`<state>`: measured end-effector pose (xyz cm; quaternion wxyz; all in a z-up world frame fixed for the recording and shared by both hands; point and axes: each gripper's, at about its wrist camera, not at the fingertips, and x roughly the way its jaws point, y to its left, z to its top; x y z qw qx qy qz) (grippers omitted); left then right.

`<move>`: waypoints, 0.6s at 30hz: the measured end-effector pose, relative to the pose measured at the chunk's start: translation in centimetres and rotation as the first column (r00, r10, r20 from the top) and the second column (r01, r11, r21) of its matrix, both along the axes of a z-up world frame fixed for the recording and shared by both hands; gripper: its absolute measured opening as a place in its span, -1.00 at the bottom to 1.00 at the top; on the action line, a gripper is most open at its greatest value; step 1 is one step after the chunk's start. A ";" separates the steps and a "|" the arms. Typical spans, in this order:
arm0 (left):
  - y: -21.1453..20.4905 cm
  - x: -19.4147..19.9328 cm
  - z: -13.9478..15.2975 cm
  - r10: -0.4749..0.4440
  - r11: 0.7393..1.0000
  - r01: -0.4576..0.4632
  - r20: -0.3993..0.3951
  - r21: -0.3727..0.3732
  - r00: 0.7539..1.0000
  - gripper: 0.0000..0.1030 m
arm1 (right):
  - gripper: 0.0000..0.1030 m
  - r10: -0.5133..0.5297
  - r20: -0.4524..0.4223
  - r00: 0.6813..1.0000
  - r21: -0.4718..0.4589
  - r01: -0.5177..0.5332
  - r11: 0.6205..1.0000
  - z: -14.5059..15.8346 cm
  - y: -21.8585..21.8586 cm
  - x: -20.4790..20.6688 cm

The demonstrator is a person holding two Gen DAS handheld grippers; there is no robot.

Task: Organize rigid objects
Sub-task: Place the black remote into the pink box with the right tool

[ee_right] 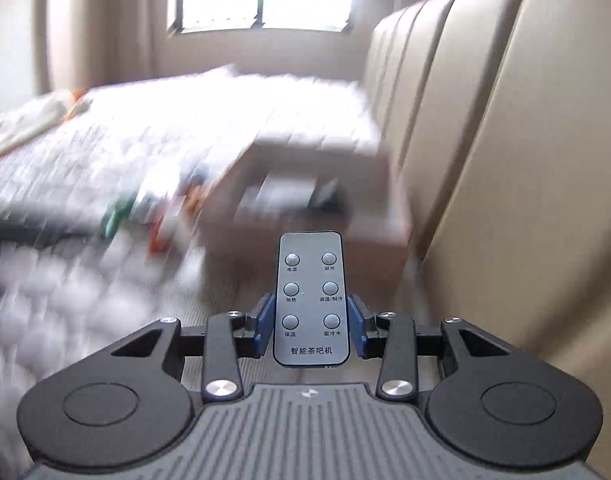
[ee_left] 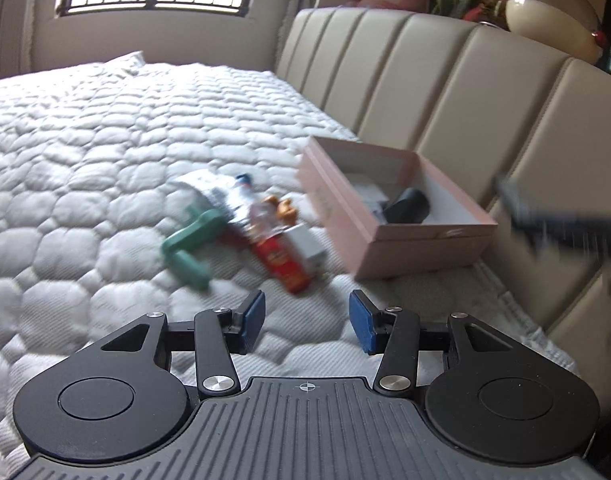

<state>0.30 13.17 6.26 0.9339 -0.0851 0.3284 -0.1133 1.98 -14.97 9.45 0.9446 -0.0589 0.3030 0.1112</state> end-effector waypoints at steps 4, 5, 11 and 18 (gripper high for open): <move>1.9 0.1 -1.5 0.045 0.999 -0.045 -0.052 0.006 0.998 -0.02 | 0.26 -0.081 0.130 0.988 -0.012 0.083 0.996 3.8 1.6 6.3; 2.1 0.1 -1.9 0.052 0.999 -0.052 -0.064 0.011 0.997 -0.02 | 0.60 -0.096 0.135 0.986 -0.012 0.099 0.995 4.2 1.9 7.6; 3.2 0.8 -3.2 0.061 0.998 -0.061 -0.101 -0.006 0.993 -0.02 | 0.64 -0.058 0.090 0.994 -0.006 0.059 0.998 2.2 2.6 6.1; 2.1 3.7 -1.4 0.090 0.995 -0.090 -0.015 -0.049 0.996 -0.02 | 0.66 0.059 0.010 0.998 -0.056 -0.058 0.997 -3.5 3.4 -1.2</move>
